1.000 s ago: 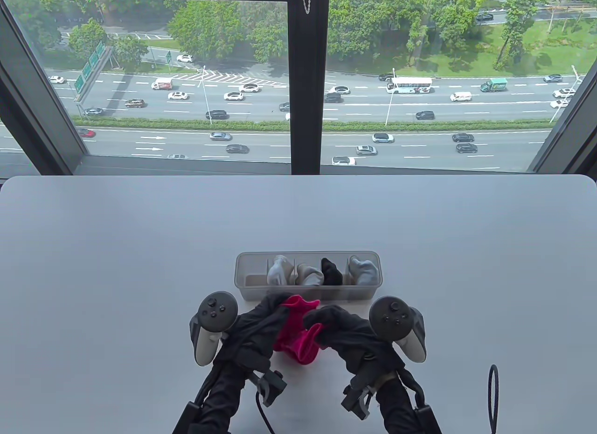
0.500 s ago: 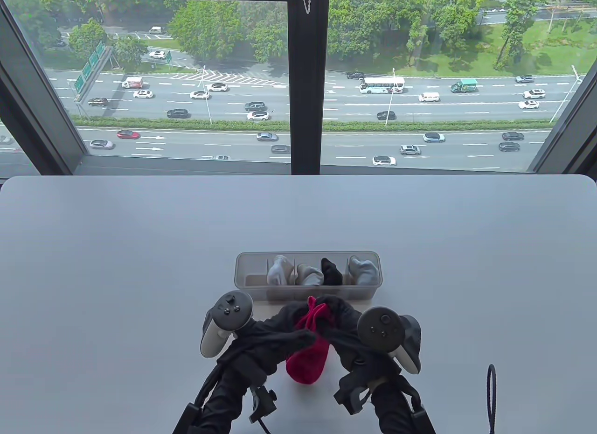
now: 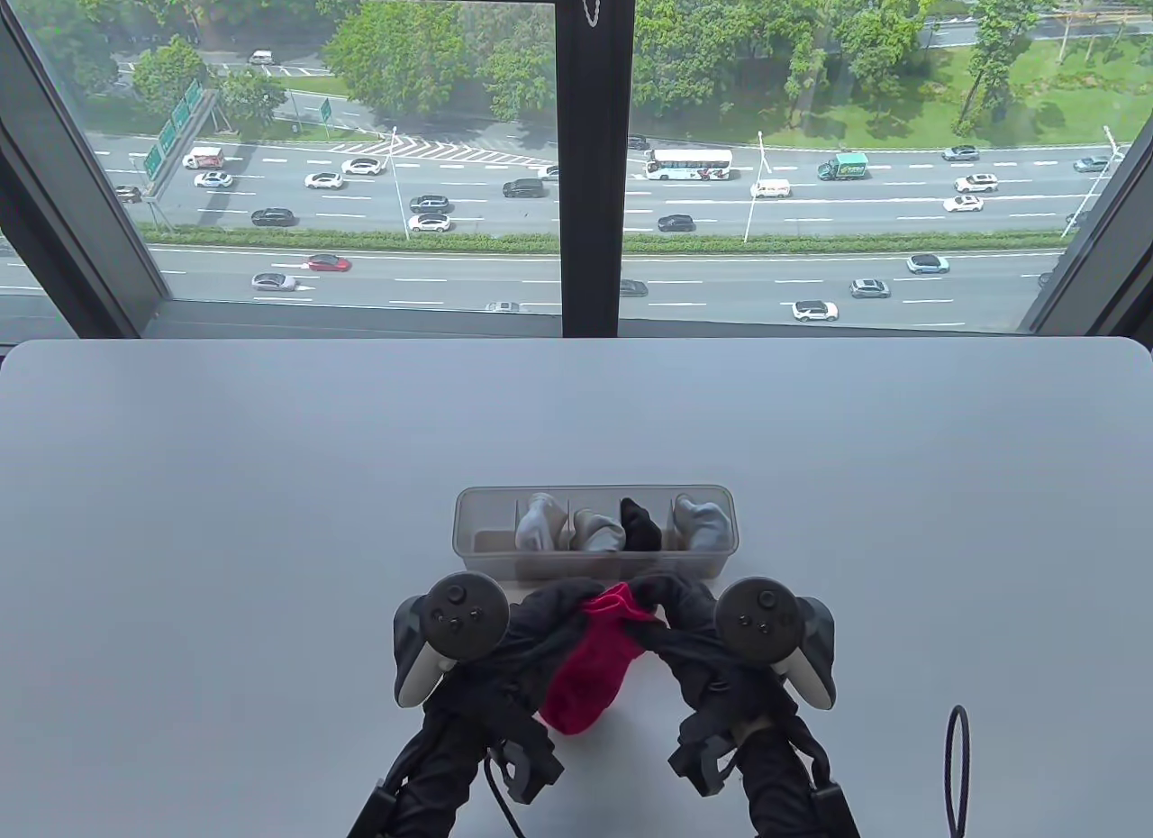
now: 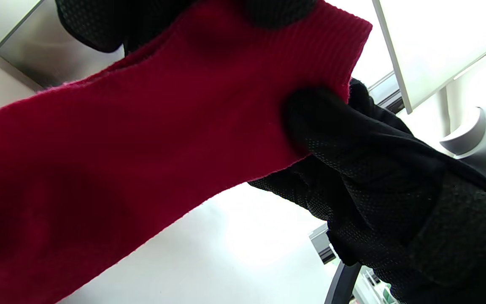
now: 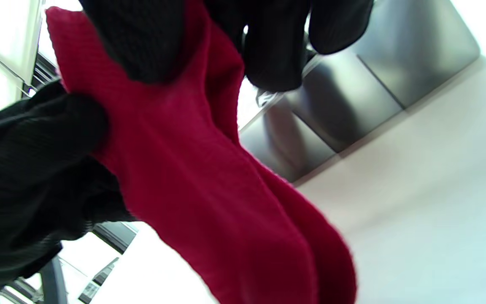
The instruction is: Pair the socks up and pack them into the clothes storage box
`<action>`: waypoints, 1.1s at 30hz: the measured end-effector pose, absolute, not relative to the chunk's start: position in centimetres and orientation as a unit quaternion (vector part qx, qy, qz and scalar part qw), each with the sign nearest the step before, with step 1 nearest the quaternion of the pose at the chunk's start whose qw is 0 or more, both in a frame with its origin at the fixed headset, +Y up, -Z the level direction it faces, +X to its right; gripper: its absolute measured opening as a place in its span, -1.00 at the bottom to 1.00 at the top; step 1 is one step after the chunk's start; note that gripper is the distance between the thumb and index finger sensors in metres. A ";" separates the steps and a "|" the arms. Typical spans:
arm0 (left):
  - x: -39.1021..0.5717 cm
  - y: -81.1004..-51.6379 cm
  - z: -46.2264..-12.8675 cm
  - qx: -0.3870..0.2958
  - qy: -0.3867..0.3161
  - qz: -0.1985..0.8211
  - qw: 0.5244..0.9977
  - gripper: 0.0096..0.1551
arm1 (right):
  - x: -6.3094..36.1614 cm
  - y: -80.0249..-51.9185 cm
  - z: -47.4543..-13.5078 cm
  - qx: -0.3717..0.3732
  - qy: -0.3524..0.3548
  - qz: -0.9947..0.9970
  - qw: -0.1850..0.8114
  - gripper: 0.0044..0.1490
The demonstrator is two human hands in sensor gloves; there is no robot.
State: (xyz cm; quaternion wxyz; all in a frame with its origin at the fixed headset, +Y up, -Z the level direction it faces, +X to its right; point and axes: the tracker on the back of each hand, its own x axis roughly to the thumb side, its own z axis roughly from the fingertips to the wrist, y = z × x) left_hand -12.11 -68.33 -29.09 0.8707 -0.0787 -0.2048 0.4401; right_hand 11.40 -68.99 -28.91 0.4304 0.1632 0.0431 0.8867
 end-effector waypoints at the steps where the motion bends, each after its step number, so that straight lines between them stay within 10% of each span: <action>1: -12.2 -68.1 -29.1 -0.087 -0.211 0.454 0.862 -0.50 | 11.4 -68.6 -28.8 0.171 0.041 0.883 0.436 -0.45; 7: -13.2 -69.7 -28.7 -0.254 -0.188 0.528 0.788 -0.49 | 11.3 -68.6 -29.0 0.203 0.121 0.863 0.446 -0.47; 13: -12.0 -73.3 -28.1 -0.293 -0.044 0.217 0.930 -0.12 | 9.6 -73.8 -29.7 0.105 0.156 0.941 0.281 -0.23; 16: -11.0 -71.9 -27.9 -0.250 -0.141 0.154 0.945 -0.25 | 10.0 -73.4 -29.6 0.115 0.144 0.947 0.262 -0.27; 19: -9.0 -73.0 -26.5 -0.368 -0.283 0.203 0.862 -0.44 | 9.8 -72.8 -29.3 0.141 0.144 0.936 0.288 -0.36; 22: -8.6 -75.9 -25.8 -0.488 -0.217 0.149 0.832 -0.39 | 9.0 -73.0 -29.0 0.167 0.159 0.938 0.259 -0.42; 29: -12.1 -76.6 -27.8 -0.463 -0.158 0.188 0.852 -0.40 | 7.0 -75.9 -28.2 0.228 0.391 0.876 0.167 -0.21; 33: -12.6 -76.8 -28.0 -0.469 -0.154 0.208 0.845 -0.37 | 6.2 -77.1 -27.9 0.220 0.391 0.887 0.111 -0.08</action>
